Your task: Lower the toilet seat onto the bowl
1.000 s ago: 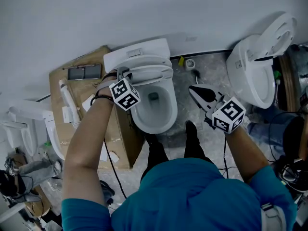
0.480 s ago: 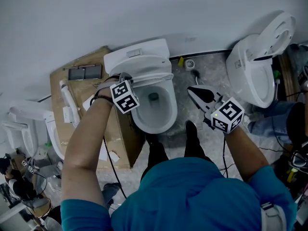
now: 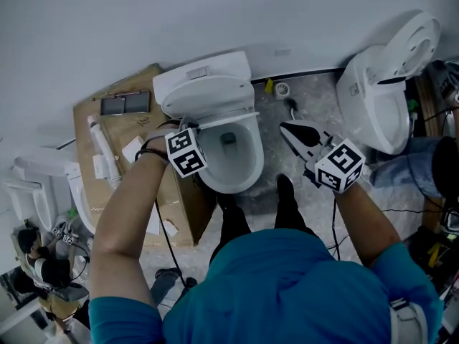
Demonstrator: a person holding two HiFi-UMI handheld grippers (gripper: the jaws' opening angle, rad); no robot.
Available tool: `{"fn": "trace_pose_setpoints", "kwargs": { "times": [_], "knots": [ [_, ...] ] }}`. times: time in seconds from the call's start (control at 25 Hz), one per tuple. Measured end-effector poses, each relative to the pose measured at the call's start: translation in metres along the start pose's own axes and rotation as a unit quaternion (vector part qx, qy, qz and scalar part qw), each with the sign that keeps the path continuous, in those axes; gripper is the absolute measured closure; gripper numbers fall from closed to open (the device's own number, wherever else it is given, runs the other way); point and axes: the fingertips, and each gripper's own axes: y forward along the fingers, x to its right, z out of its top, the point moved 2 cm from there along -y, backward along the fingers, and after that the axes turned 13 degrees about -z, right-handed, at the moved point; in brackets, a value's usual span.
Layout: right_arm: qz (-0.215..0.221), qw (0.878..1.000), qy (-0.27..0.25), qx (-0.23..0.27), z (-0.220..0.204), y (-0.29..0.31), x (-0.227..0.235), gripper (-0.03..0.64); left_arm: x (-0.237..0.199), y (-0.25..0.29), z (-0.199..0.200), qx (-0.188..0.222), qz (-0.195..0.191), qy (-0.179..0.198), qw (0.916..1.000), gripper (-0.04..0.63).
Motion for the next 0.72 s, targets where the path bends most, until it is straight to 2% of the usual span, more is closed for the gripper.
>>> {"fn": "trace_pose_setpoints", "kwargs": {
  "times": [0.72],
  "knots": [
    [0.005, 1.000, 0.001, -0.004, -0.005, 0.002, -0.006, 0.626, 0.073, 0.021, -0.001, -0.007, -0.084, 0.003, 0.9964, 0.554]
  ]
}}
